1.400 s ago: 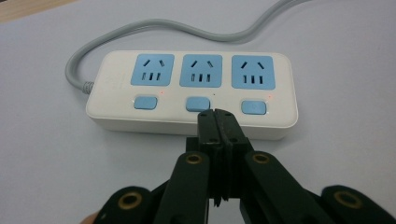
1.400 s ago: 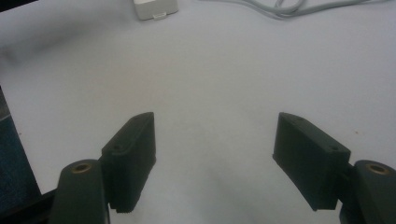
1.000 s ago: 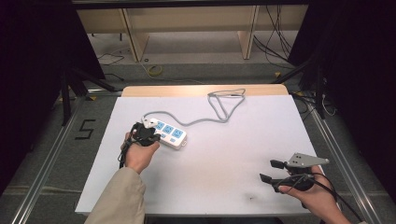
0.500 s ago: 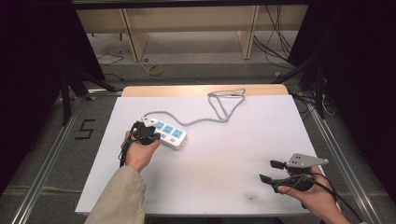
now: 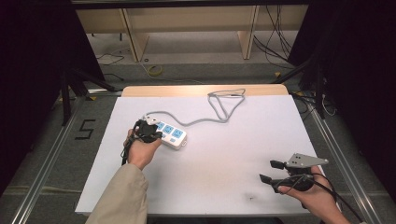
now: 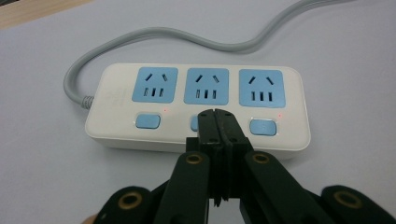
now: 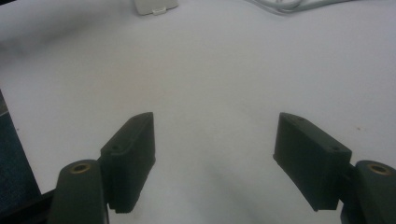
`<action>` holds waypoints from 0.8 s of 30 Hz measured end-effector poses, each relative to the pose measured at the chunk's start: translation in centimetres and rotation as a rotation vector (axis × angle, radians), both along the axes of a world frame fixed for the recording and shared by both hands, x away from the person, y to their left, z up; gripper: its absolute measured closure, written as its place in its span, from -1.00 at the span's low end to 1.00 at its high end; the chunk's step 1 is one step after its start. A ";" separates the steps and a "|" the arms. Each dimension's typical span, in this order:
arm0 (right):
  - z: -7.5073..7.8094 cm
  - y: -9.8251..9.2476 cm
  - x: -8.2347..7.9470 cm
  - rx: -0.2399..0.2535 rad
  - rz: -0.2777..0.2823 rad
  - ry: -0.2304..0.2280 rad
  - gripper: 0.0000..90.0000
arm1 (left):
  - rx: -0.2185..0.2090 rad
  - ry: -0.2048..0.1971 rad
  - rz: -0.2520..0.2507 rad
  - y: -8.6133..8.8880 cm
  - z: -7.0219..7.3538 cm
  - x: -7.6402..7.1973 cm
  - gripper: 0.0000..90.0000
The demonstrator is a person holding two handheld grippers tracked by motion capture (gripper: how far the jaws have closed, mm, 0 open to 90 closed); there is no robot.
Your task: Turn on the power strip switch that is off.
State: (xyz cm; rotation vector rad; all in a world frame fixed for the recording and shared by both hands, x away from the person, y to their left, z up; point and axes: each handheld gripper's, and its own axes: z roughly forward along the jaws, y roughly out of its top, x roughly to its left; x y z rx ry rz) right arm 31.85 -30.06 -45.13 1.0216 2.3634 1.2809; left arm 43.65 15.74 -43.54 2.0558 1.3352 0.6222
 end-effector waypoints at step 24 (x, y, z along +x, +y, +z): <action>-0.1 0.0 0.0 -0.003 -0.002 0.005 -0.35 | 0.001 -0.002 0.004 -0.1 -0.2 1.1 0.99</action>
